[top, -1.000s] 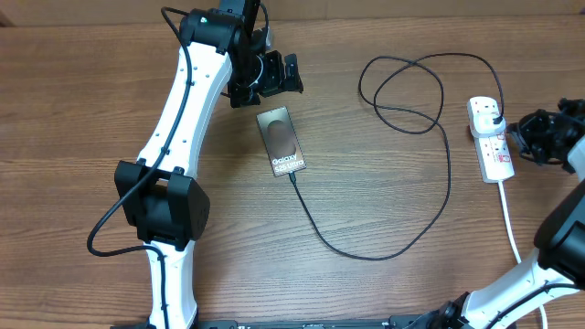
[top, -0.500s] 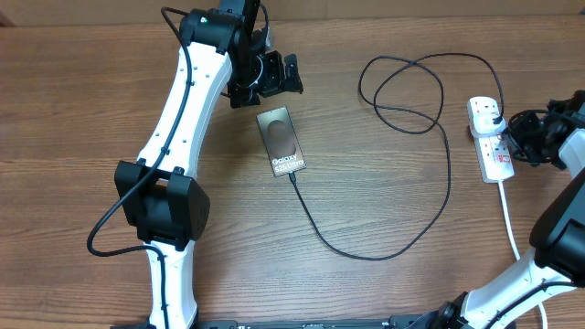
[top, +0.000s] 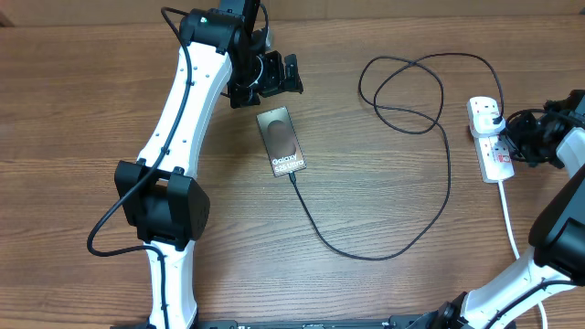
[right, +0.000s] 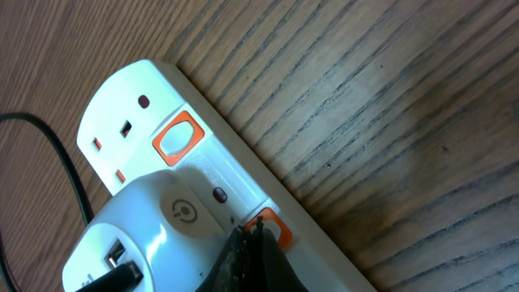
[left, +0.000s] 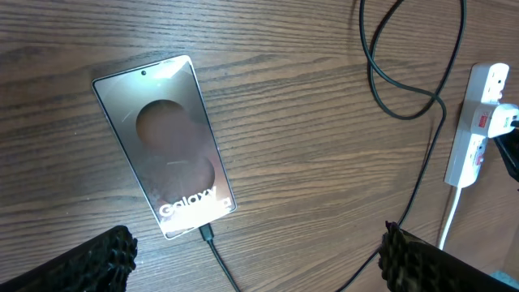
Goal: Plug charger to phone and switch on socket
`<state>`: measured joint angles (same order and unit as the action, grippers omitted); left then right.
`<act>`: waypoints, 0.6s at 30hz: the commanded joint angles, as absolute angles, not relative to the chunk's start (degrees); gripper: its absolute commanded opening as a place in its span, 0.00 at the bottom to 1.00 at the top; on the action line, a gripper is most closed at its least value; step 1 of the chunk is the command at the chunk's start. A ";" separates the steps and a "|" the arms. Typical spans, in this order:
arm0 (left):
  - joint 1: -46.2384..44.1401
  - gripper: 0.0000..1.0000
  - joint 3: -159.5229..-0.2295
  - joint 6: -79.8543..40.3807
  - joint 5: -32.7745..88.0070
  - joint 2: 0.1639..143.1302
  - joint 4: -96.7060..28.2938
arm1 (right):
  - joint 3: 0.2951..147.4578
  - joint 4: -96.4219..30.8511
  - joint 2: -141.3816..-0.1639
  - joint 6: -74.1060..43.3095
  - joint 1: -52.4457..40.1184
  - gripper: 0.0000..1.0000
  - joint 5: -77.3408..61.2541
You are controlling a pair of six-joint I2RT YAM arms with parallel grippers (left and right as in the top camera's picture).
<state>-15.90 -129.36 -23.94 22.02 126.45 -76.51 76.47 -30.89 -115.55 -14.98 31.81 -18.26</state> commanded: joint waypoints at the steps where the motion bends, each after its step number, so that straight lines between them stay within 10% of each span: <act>1: -16.21 1.00 -130.74 -23.05 21.89 125.78 -76.49 | 77.21 -30.59 -119.35 -14.72 29.12 0.04 -20.64; 18: -16.23 1.00 -130.72 -22.68 21.89 125.78 -76.47 | 77.23 -38.00 -119.70 -9.50 23.92 0.04 -28.60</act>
<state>-15.90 -129.36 -23.77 22.02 126.45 -76.51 78.74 -35.16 -116.60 -11.00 31.33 -18.83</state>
